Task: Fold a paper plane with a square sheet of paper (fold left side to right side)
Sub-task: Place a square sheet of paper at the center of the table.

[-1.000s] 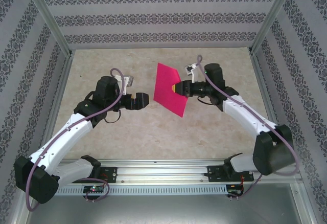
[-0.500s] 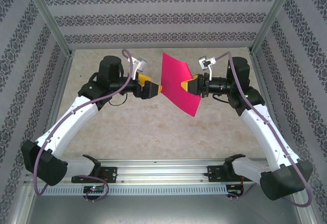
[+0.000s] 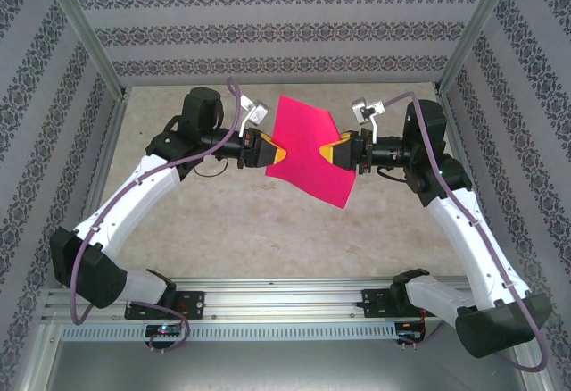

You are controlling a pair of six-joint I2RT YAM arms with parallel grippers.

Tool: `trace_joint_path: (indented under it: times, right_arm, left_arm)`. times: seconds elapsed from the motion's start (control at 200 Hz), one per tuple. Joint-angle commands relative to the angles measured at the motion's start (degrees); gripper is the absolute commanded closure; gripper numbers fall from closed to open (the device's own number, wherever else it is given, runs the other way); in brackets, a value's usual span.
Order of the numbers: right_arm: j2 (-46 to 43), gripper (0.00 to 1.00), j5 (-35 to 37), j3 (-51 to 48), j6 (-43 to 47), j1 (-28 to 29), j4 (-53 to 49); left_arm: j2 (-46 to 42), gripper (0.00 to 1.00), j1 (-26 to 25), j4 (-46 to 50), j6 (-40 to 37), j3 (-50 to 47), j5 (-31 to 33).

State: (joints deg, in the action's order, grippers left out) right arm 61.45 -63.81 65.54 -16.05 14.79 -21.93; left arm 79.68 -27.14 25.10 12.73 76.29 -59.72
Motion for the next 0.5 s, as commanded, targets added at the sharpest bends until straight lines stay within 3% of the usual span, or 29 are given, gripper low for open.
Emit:
trace_joint_path:
  times: [0.0, 0.12, 0.345, 0.495]
  right_arm:
    - [0.20, 0.70, 2.34, 0.06, 1.81, -1.17, -1.03]
    - [0.12, 0.58, 7.06, -0.95, 2.03, -2.64, -2.45]
    - [0.15, 0.22, 21.24, -3.51, 2.17, -5.02, -6.94]
    - [0.64, 0.08, 27.59, -5.32, 0.65, -5.28, -6.85]
  left_arm:
    - [0.39, 0.89, -0.29, 0.71, -0.89, 0.56, -2.57]
    - [0.23, 1.00, -0.29, 1.09, -0.12, -1.02, -0.59]
    - [1.90, 1.00, -0.29, 1.69, 4.34, -6.52, 6.78]
    - [4.56, 1.00, -0.34, -0.67, 7.77, -11.31, 9.05]
